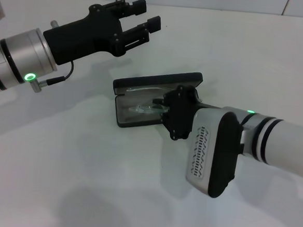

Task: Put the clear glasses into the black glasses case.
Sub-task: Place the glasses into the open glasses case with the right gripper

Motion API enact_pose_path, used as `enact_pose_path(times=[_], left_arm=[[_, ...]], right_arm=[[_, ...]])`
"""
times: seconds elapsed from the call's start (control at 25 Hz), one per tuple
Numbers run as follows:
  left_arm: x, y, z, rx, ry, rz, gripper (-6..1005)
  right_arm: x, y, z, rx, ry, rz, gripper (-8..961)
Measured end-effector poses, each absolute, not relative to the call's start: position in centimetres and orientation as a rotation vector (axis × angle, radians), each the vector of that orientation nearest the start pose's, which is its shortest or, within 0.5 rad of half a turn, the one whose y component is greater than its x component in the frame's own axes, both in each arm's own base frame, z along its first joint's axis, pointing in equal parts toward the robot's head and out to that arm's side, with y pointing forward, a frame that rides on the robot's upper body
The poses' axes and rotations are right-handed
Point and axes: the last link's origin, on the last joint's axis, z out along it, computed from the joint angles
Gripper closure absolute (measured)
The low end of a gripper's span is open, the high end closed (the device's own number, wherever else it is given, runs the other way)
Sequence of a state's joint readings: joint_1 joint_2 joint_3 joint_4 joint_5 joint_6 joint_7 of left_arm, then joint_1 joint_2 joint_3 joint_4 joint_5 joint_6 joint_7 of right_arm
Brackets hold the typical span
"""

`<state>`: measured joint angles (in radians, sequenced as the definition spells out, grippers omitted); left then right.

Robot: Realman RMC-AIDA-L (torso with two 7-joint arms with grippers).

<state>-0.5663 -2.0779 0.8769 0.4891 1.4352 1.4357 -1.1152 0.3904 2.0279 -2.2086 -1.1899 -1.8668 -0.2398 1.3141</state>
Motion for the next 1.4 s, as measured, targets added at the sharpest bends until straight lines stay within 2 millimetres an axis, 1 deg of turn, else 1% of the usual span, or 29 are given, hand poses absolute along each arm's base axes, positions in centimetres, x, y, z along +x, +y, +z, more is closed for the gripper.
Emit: enact_pose_path(times=[0.16, 0.32, 0.52, 0.92, 1.4], left_arm=[[-22.0, 36.0, -0.4, -2.428, -0.405, -1.096, 441], [-22.0, 35.9, -0.5, -2.429, -0.407, -1.095, 441], [-21.9, 35.9, -0.7, -2.442, -0.404, -1.091, 441], [-21.3, 35.6, -1.5, -2.491, -0.403, -1.096, 442], [-21.1, 35.8, -1.4, -2.479, -0.403, -1.103, 442]], right_arm=[[15.2, 32.1, -12.9, -2.416, -0.659, -0.013, 872], [16.0, 32.4, -12.8, -2.39, -0.636, -0.042, 873], [16.6, 32.5, -13.1, -2.39, -0.638, -0.069, 873], [16.4, 32.8, -13.1, -2.366, -0.652, -0.072, 874], [16.1, 32.8, -13.5, -2.364, -0.689, -0.079, 837]])
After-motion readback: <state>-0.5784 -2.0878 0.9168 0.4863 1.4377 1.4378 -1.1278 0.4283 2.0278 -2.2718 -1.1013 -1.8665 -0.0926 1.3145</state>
